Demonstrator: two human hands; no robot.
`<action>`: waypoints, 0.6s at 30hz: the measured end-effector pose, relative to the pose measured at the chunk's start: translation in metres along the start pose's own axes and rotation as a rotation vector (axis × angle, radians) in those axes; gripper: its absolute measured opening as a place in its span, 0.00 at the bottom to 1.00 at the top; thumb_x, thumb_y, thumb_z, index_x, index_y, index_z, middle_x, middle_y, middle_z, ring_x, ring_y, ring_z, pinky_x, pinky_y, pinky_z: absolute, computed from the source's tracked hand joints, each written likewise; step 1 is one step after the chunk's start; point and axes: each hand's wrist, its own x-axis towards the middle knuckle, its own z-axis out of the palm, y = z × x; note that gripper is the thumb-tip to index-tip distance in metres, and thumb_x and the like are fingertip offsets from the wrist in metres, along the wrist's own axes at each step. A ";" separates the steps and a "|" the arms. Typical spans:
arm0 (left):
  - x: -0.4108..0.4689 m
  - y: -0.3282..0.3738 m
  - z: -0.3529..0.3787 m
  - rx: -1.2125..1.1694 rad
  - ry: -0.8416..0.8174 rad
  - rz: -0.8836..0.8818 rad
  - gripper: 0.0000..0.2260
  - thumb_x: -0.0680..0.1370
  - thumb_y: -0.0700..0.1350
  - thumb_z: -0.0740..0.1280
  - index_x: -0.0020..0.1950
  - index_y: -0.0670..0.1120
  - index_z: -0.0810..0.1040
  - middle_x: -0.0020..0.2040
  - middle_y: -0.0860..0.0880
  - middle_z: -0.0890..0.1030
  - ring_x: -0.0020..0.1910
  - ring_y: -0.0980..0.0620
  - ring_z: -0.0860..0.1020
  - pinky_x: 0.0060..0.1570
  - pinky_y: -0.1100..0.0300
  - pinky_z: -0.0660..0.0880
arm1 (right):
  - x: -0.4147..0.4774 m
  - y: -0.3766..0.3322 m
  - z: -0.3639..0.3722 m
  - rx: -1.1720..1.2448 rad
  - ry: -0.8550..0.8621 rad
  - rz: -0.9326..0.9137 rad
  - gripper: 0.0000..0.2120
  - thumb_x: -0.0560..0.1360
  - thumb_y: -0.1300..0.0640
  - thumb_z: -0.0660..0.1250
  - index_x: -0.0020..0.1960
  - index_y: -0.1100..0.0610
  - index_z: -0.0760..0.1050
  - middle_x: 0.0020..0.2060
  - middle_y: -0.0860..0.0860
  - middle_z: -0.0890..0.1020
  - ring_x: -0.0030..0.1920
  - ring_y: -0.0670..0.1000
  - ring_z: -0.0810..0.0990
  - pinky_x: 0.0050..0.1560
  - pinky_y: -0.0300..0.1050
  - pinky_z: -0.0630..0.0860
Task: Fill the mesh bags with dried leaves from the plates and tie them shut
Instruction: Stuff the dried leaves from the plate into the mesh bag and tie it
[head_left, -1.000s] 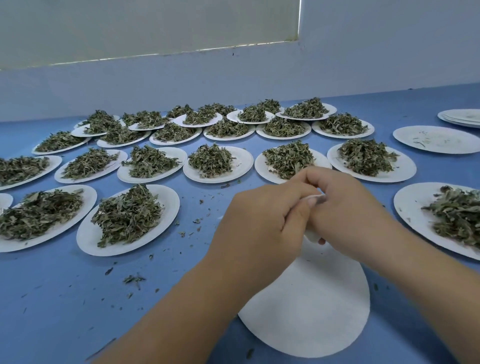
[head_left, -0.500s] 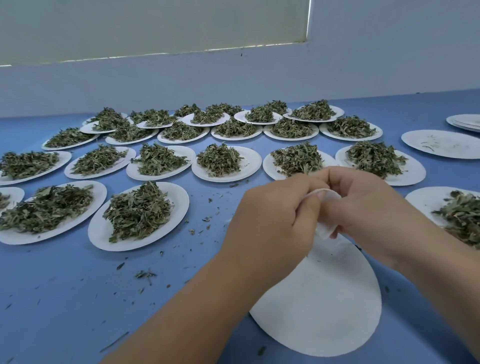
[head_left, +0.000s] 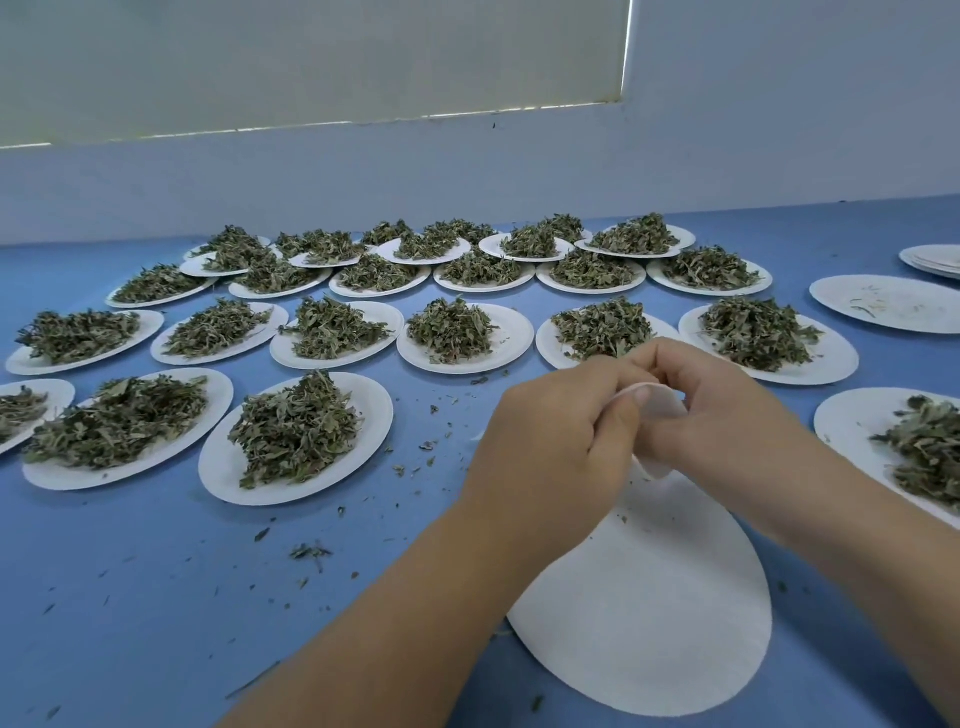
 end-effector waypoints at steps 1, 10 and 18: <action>-0.002 0.002 0.001 -0.005 -0.009 0.025 0.07 0.78 0.41 0.65 0.49 0.48 0.83 0.28 0.64 0.70 0.33 0.69 0.69 0.34 0.77 0.61 | 0.001 0.000 0.001 -0.038 0.040 -0.011 0.06 0.65 0.61 0.66 0.40 0.52 0.75 0.26 0.41 0.76 0.25 0.39 0.71 0.26 0.30 0.68; -0.001 0.002 0.002 0.033 0.042 0.168 0.08 0.76 0.38 0.67 0.52 0.45 0.84 0.35 0.60 0.75 0.35 0.68 0.68 0.38 0.77 0.63 | 0.002 0.000 -0.001 0.003 0.149 -0.043 0.07 0.66 0.65 0.69 0.36 0.53 0.77 0.31 0.45 0.78 0.28 0.43 0.74 0.26 0.35 0.72; 0.007 -0.021 -0.015 0.049 -0.028 -0.014 0.29 0.72 0.67 0.62 0.68 0.53 0.73 0.52 0.55 0.70 0.48 0.61 0.70 0.48 0.73 0.65 | 0.001 -0.007 -0.011 0.408 0.137 -0.041 0.07 0.74 0.59 0.69 0.41 0.53 0.86 0.38 0.56 0.85 0.36 0.51 0.81 0.34 0.39 0.78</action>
